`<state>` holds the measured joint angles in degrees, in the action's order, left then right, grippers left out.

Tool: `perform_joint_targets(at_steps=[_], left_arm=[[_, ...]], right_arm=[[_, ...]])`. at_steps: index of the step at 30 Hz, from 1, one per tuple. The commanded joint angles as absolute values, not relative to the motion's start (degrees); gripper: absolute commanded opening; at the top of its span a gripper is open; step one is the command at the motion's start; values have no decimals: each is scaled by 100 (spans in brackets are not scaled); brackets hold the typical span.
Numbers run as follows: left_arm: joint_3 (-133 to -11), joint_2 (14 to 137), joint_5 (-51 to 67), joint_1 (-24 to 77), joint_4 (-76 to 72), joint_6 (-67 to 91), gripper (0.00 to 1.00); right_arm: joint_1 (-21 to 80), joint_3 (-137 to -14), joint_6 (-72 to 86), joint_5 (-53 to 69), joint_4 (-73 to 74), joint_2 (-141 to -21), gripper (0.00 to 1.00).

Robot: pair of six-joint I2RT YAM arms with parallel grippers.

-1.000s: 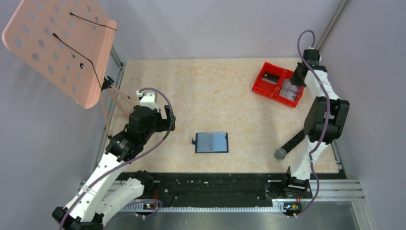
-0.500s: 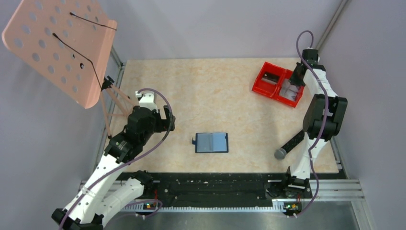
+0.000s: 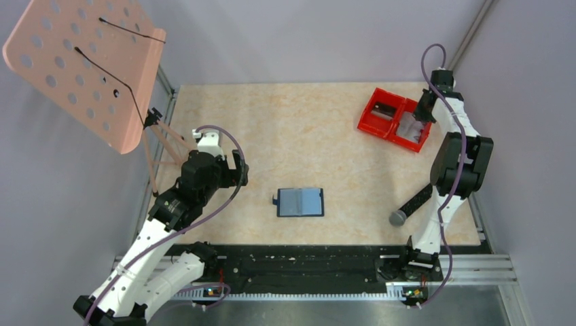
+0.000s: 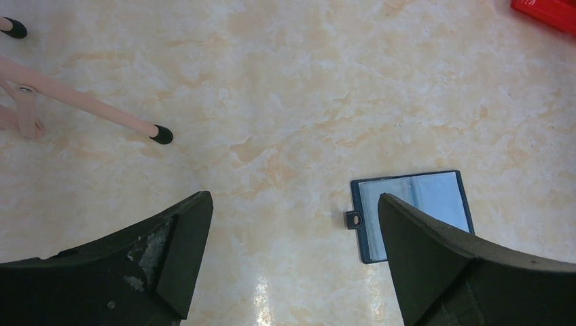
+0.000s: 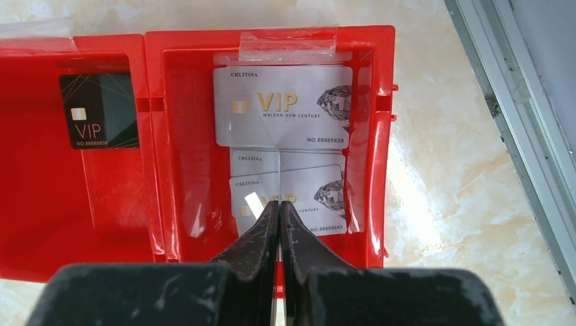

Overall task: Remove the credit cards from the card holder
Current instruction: Place the credit card in the storage box.

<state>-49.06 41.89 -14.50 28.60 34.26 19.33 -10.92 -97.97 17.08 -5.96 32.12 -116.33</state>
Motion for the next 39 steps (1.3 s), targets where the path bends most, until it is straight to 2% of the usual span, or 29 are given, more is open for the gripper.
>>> perform_joint_targets(at_steps=[1,8,25,32,39], left_arm=[[-4896,4172,-1540,2839,3226,1862,97],[-4897,4170,-1513,2839,3226,1872,97],[-4887,4142,-1455,2840,3223,1863,97],[-4886,4125,-1428,2843,3204,1864,97],[-4876,4162,-1462,2844,3201,1863,96]], right_arm=[[-1150,-10057,1537,-704,3005,-11603,0],[-1142,-9989,1479,-852,3021,-11458,0],[-1349,-9809,1745,-210,2704,-10927,0],[-1549,-9510,1996,226,1890,-10986,0],[-1737,-8661,2583,932,577,-11028,0]])
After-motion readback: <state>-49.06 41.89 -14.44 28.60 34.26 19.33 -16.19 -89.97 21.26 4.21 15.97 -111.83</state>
